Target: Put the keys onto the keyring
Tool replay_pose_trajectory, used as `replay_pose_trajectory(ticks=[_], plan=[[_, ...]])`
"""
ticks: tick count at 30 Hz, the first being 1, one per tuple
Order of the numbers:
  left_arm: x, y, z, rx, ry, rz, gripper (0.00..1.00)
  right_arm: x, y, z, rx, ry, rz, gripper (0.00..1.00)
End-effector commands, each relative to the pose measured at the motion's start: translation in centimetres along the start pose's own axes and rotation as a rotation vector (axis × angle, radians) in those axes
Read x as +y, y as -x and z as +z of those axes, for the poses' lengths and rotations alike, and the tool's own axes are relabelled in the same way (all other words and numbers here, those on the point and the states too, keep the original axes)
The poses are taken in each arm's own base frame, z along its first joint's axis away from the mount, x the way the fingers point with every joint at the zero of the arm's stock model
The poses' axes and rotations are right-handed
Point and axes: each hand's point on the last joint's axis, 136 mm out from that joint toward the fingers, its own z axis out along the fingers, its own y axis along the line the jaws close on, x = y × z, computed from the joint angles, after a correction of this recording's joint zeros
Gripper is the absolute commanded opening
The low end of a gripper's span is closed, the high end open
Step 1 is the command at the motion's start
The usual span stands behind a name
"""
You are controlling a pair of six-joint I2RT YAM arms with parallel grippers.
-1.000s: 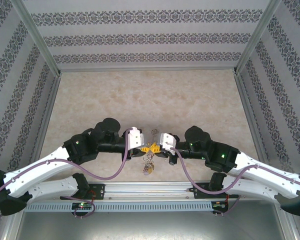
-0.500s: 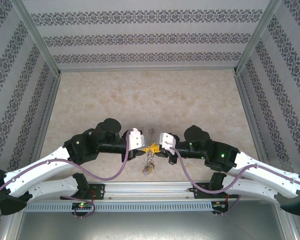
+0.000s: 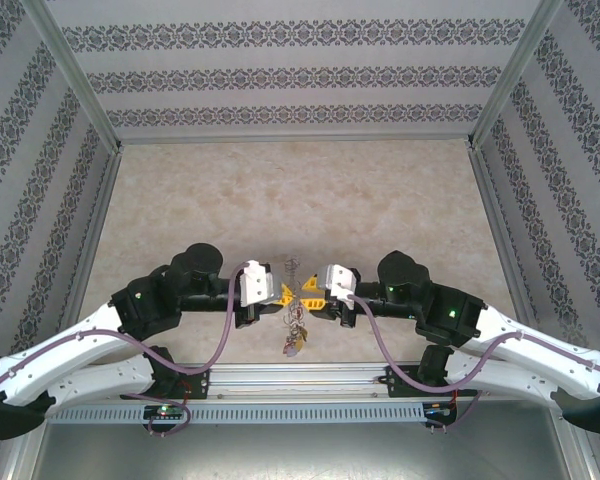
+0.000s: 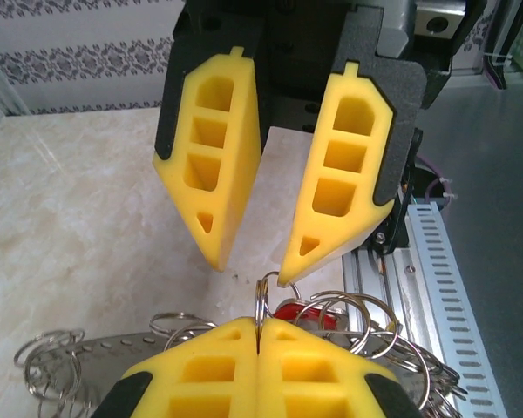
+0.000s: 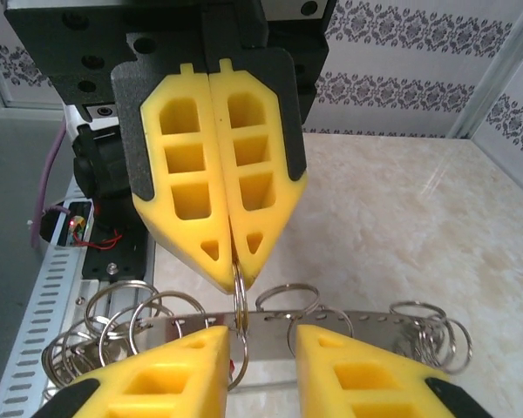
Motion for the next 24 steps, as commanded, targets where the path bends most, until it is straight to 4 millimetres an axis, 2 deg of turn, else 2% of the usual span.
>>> replay_pose_trajectory(ticks=[1,8,21,24], plan=[[-0.1,2.6,-0.6,-0.119,-0.001,0.013,0.0,-0.1,1.0,-0.3,-0.04,-0.005,0.009,0.28],[-0.4,4.0,-0.9,-0.233,-0.013,-0.002,0.0,0.5,1.3,-0.1,-0.054,0.032,0.013,0.23],[0.1,4.5,-1.2,-0.328,0.034,0.026,0.0,0.9,1.2,0.0,-0.063,0.058,0.015,0.17],[0.1,4.6,-1.1,-0.337,0.034,0.03,0.0,0.9,1.3,-0.1,-0.066,0.053,0.011,0.13]])
